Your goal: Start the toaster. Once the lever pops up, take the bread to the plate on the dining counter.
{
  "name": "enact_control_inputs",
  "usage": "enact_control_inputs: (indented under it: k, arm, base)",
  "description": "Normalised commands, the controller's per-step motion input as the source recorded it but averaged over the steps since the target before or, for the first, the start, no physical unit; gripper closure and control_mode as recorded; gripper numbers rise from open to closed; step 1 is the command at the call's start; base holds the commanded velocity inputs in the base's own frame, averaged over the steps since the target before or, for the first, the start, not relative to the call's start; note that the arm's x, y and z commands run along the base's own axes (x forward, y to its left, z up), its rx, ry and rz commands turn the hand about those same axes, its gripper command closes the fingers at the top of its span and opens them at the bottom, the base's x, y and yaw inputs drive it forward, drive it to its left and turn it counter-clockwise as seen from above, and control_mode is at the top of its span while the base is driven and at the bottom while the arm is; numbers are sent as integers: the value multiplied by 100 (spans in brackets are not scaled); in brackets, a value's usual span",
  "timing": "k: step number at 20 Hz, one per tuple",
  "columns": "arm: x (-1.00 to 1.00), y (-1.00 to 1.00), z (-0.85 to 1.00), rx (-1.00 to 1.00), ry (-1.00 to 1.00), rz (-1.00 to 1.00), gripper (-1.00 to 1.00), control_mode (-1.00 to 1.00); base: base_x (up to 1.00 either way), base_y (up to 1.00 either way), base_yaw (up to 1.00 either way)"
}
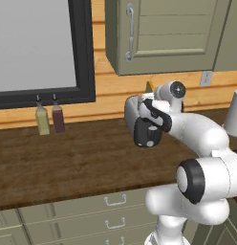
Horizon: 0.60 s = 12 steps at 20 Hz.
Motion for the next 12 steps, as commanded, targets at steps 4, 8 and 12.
enact_control_inputs:
  k: [4,8,12]
  arm:
    - [-57,3,55,-1,9,0,100,-100]
    - [-80,0,11,0,12,0,100,-100]
    - [-88,0,0,0,3,0,100,-100]
  base:
    - [0,0,0]
    - [0,0,0]
    - [0,0,0]
